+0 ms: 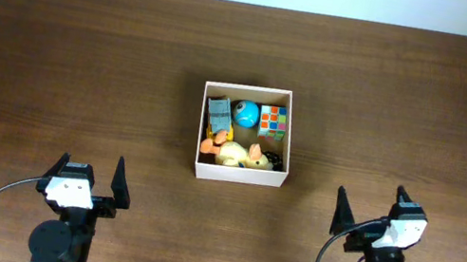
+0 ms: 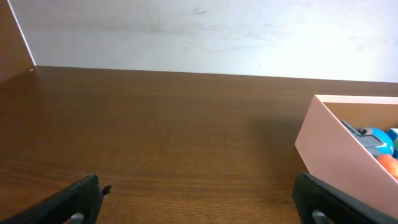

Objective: Pack container

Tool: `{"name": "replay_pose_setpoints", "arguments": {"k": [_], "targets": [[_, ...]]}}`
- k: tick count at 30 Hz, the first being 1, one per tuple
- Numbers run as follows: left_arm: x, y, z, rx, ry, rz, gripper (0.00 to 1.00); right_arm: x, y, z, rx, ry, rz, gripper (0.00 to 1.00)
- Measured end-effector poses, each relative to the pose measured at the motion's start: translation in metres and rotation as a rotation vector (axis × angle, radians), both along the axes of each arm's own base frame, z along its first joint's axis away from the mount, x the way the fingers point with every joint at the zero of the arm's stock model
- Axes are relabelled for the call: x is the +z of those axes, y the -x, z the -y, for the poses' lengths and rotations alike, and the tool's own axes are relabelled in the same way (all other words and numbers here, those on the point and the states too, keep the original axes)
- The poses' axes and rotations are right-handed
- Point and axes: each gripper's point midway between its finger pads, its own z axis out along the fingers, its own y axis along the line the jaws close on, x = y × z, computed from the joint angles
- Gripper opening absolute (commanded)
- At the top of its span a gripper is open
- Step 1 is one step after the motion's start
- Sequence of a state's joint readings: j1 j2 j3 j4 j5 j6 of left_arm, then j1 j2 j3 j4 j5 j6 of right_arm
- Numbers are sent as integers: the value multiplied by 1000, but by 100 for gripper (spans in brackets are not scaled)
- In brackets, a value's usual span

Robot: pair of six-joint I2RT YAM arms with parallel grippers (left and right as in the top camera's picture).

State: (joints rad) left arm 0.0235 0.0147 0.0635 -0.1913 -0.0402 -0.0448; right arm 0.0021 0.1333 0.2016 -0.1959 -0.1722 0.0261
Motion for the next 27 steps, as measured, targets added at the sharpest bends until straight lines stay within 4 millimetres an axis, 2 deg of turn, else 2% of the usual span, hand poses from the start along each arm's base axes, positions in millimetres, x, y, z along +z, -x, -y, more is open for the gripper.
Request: {"name": "replay_pose_setpoints", "arguments": {"k": [4, 10, 14, 19, 27], "targets": [[0, 0, 0, 0, 0, 0, 99, -24, 2, -1, 8, 24, -76, 99], [0, 0, 0, 0, 0, 0, 99, -46, 3, -2, 21, 70, -98, 99], [0, 0, 0, 0, 0, 0, 99, -50, 4, -2, 23, 82, -77, 99], [0, 0, 0, 0, 0, 0, 99, -45, 5, -2, 26, 91, -46, 99], [0, 0, 0, 0, 0, 0, 99, -44, 8, -18, 99, 133, -30, 98]]}}
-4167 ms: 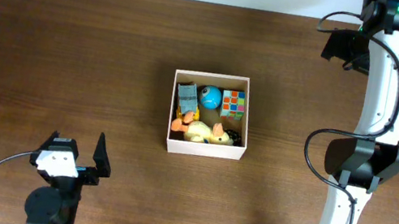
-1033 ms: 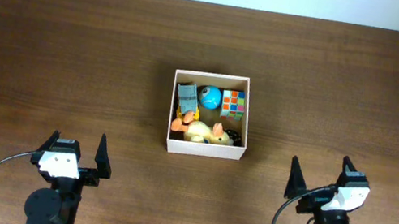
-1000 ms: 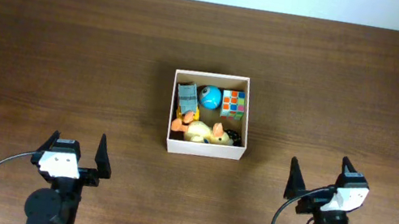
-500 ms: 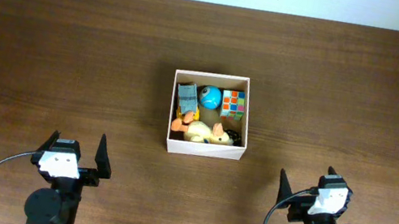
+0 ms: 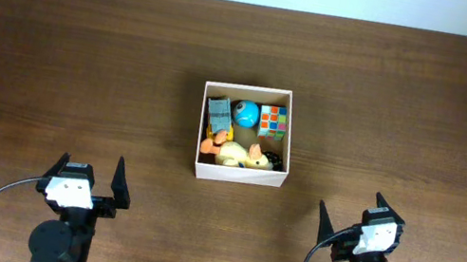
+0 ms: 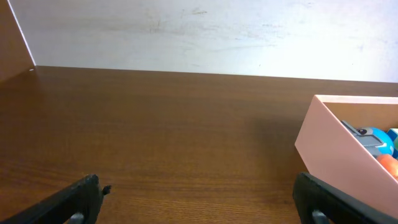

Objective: Pack container

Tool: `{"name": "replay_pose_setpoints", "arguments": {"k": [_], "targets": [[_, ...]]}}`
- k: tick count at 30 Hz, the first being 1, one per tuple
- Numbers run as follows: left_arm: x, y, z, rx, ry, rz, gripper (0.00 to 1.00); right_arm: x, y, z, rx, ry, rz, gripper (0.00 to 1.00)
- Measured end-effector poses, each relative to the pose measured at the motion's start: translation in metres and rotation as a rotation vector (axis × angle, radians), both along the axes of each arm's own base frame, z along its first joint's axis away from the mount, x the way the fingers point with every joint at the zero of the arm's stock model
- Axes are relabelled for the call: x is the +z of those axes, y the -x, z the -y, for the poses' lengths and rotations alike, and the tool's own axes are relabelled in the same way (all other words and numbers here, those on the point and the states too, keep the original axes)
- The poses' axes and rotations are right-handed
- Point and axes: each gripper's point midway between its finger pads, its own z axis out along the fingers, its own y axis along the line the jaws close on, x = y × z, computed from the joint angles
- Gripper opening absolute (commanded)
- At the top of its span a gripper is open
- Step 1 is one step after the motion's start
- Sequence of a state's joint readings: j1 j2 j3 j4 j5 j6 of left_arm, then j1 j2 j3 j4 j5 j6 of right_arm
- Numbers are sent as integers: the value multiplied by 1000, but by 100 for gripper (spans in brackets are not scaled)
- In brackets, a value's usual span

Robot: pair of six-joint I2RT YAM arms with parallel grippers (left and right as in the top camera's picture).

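Note:
A white open box (image 5: 237, 176) stands mid-table, holding a grey block (image 5: 217, 109), a blue ball (image 5: 245, 112), a colour cube (image 5: 273, 120), a yellow duck toy (image 5: 236, 154) and an orange piece (image 5: 209, 145). In the left wrist view the box's wall (image 6: 333, 155) shows at the right edge. My left gripper (image 5: 89, 177) rests open near the front edge, left of the box, with nothing between its fingers (image 6: 81, 196). My right gripper (image 5: 354, 224) stands open at the front right, also with nothing in it.
Brown wooden table (image 5: 83, 56) all around the box. A pale wall (image 6: 205, 34) bounds the table's far edge. The arms' bases and cables (image 5: 5, 197) sit at the front edge.
My right gripper has shifted left and slightly toward the front edge, and turned a little. The left gripper and the box contents are unchanged.

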State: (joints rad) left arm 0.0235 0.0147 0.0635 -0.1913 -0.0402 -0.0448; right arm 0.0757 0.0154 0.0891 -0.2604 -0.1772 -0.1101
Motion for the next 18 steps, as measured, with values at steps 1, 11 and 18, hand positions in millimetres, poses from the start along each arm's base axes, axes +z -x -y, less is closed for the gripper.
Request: {"name": "replay_pose_setpoints", "arguments": {"k": [1, 11, 18], "targets": [[0, 0, 0, 0, 0, 0, 99, 0, 0, 0, -1, 1, 0, 99], [0, 0, 0, 0, 0, 0, 99, -1, -3, 12, -72, 20, 2, 99], [0, 0, 0, 0, 0, 0, 99, -1, -3, 14, -82, 22, 3, 99]]}}
